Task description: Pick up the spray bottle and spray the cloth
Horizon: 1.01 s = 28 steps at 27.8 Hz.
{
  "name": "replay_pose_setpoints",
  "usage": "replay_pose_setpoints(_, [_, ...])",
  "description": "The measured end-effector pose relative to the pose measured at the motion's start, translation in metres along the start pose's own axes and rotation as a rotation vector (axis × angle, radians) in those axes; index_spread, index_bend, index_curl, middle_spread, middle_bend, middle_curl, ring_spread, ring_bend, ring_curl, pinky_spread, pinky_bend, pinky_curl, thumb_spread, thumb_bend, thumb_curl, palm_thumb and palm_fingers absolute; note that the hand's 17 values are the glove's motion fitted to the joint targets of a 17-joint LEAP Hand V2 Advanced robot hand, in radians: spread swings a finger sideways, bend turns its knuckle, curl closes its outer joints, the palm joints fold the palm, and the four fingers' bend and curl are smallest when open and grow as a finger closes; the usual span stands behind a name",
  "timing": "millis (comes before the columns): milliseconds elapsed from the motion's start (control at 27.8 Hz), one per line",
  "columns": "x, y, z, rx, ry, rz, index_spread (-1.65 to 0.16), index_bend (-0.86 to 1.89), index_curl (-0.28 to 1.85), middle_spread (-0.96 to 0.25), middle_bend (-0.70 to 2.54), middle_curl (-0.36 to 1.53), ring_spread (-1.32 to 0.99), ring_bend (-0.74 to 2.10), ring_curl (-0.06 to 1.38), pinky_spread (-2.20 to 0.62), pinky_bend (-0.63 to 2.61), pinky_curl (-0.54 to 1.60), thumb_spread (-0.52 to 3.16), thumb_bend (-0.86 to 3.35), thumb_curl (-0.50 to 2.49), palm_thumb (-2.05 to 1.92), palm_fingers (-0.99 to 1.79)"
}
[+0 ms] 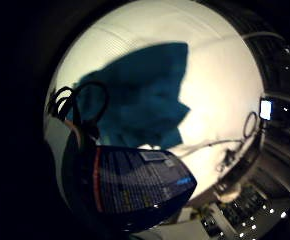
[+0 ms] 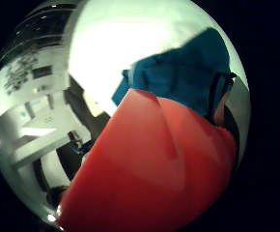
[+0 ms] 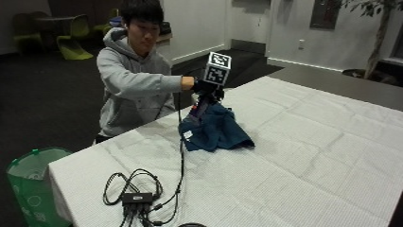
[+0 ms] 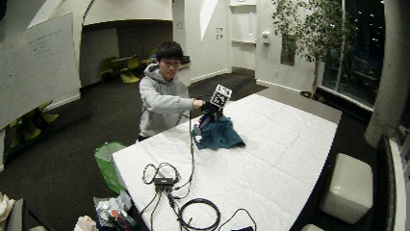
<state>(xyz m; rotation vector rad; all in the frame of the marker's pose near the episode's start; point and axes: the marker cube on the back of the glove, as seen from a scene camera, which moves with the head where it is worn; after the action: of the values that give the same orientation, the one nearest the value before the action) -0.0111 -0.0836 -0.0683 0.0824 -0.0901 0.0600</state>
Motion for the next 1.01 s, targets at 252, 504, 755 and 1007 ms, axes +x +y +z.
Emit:
replay_pose_setpoints(252, [-0.051,-0.009,-0.036,0.503,-0.619,-0.19,-0.15,0.52,0.53,-0.08,0.62,0.5,-0.17,0.53,0.44,-0.22,0.34,0.38,0.11,-0.03,0.74,0.95,1.38])
replay_pose_setpoints(504, [-0.063,-0.058,-0.014,0.846,-0.891,-0.175,-0.15,0.51,0.54,-0.08,0.63,0.5,-0.16,0.53,0.44,-0.21,0.33,0.38,0.12,-0.03,0.75,0.96,1.37])
replay_pose_setpoints(755, [-0.046,-0.134,0.017,0.973,-0.954,-0.024,-0.14,0.5,0.54,-0.06,0.61,0.5,-0.15,0.52,0.44,-0.2,0.34,0.38,0.13,-0.03,0.75,0.96,1.34])
replay_pose_setpoints(1007, [-0.042,-0.173,0.039,0.893,-0.912,-0.003,-0.14,0.47,0.54,-0.05,0.6,0.49,-0.15,0.51,0.44,-0.19,0.35,0.38,0.17,-0.03,0.76,0.97,1.32])
